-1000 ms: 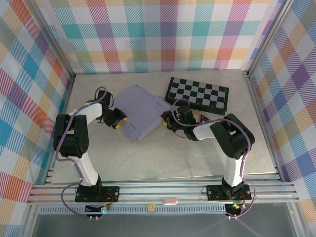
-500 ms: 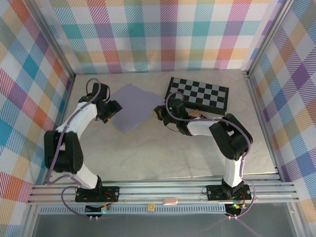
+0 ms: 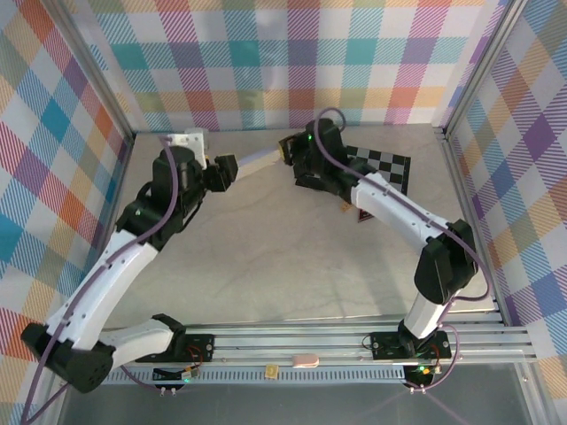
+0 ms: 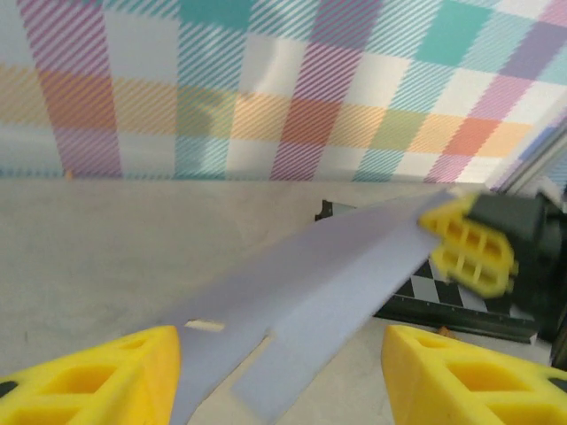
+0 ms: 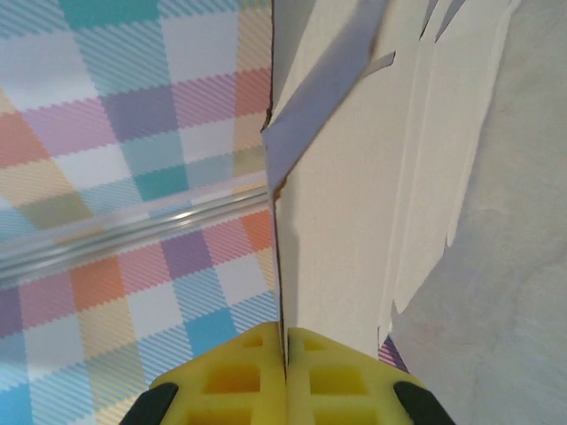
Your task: Fold the paper box
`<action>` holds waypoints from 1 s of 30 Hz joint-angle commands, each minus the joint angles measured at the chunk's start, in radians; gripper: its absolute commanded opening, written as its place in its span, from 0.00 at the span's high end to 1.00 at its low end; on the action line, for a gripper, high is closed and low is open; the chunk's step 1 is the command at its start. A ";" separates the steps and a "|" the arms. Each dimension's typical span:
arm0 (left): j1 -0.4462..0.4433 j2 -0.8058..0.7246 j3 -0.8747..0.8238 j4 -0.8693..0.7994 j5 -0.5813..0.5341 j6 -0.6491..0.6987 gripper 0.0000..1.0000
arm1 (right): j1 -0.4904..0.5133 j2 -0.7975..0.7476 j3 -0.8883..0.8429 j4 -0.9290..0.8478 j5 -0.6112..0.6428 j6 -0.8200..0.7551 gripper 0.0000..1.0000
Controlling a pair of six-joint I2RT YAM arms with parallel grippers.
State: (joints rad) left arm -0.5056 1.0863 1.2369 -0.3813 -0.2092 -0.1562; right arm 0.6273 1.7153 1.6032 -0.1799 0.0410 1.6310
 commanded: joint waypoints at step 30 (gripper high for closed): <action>0.044 0.157 -0.027 0.259 0.125 0.477 0.93 | -0.130 0.070 0.431 -0.524 -0.188 0.007 1.00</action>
State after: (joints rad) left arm -0.4625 1.2446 1.1629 -0.1093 -0.1230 0.3298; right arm 0.5087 1.7901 2.0022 -0.6788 -0.1215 1.6314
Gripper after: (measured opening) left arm 0.189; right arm 0.042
